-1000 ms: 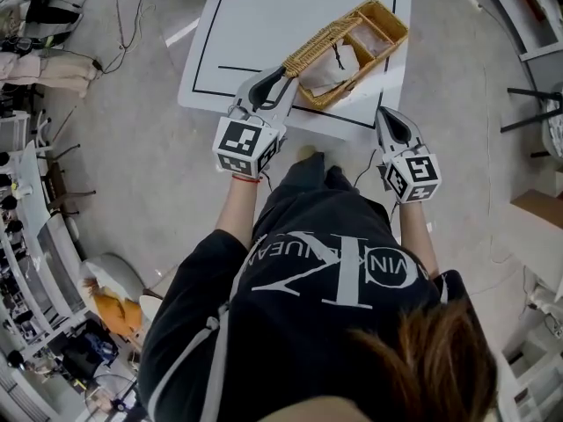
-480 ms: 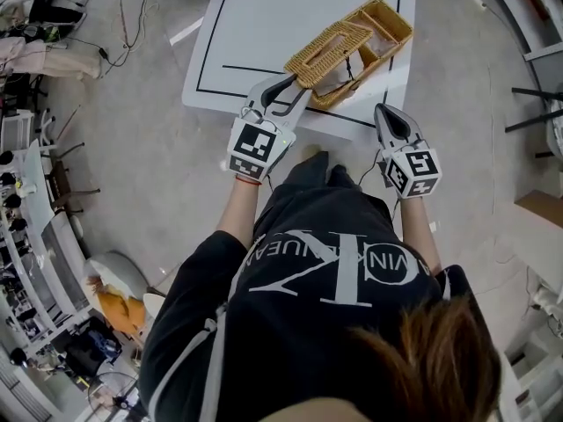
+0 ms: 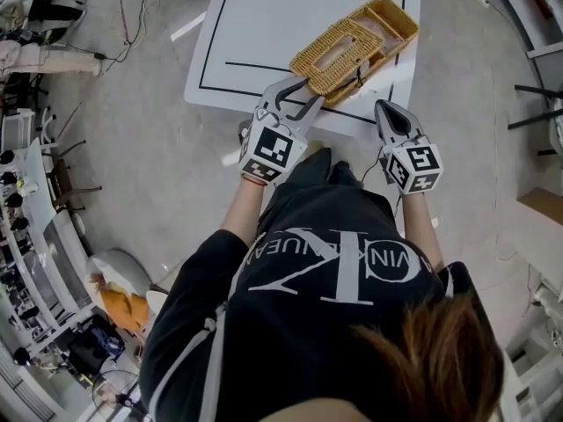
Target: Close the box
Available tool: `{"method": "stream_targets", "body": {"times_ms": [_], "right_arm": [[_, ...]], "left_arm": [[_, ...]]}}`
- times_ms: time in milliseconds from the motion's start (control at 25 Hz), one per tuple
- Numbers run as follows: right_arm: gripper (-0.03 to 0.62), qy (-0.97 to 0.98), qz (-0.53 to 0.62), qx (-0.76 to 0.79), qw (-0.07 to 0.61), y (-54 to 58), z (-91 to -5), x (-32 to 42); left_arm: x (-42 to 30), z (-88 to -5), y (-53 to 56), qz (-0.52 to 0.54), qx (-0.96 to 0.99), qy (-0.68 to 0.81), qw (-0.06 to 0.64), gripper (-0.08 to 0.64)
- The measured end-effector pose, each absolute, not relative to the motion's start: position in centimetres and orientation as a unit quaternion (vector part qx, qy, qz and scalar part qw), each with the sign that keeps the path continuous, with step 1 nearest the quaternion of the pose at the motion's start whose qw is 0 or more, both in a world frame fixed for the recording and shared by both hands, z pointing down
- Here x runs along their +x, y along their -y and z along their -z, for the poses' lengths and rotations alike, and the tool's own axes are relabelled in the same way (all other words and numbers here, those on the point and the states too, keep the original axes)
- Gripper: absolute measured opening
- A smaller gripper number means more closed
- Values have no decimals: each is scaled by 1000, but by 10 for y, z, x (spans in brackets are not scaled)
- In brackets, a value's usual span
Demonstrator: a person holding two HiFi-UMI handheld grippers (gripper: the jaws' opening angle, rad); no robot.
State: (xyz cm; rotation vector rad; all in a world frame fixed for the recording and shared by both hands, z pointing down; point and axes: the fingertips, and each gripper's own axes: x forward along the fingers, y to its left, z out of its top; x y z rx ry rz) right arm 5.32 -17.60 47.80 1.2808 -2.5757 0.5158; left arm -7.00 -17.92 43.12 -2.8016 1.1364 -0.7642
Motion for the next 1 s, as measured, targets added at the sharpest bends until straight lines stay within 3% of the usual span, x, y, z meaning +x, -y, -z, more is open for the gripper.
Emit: {"method": "stream_targets", "body": {"times_ms": [560, 1000], "right_arm": [[-2, 865, -198, 446, 115, 162, -491, 56], [-2, 858, -210, 454, 119, 153, -499, 61]], "left_arm": [[-65, -452, 172, 327, -872, -351, 96, 135], [-60, -465, 168, 344, -867, -343, 107, 150]]}}
